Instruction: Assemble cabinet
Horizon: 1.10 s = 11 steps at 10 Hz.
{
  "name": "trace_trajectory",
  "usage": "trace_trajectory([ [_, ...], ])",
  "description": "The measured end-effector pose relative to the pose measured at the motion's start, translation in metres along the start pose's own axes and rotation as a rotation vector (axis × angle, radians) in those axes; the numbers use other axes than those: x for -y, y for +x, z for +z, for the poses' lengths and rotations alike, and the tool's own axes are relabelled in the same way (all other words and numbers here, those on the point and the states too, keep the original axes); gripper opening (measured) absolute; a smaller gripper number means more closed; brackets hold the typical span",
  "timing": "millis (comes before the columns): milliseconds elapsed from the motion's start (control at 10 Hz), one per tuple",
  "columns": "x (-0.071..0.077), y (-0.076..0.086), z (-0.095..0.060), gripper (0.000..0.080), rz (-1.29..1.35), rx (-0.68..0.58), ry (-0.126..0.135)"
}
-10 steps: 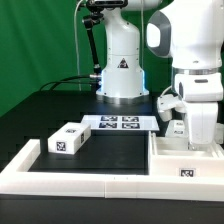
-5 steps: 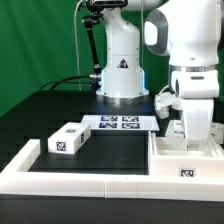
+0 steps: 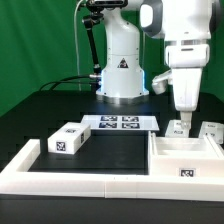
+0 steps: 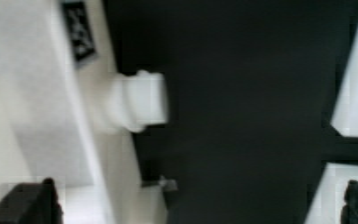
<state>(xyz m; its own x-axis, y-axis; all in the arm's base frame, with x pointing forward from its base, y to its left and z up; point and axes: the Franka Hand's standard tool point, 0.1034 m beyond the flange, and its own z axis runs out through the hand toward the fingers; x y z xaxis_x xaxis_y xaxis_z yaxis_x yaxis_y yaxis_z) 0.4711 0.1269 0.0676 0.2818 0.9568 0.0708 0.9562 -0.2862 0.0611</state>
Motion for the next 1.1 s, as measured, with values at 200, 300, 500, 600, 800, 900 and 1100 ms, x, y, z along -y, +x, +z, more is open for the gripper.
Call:
trace_trajectory([
  [200,0.034,0.024,-0.005,0.0797,0.082,-0.02,-0.013],
  [300,0.042,0.034,-0.002,0.0797,0.079,-0.033,-0.014],
  [500,0.045,0.035,0.005,0.0797,0.077,-0.037,-0.008],
  [600,0.045,0.035,0.006,0.0797,0.077,-0.037,-0.008],
  [800,0.046,0.035,0.006,0.0797,0.077,-0.036,-0.006],
  [900,0.053,0.037,0.007,0.0797,0.086,-0.041,-0.004],
  [1100,0.082,0.048,0.013,0.0797,0.105,-0.063,0.005],
])
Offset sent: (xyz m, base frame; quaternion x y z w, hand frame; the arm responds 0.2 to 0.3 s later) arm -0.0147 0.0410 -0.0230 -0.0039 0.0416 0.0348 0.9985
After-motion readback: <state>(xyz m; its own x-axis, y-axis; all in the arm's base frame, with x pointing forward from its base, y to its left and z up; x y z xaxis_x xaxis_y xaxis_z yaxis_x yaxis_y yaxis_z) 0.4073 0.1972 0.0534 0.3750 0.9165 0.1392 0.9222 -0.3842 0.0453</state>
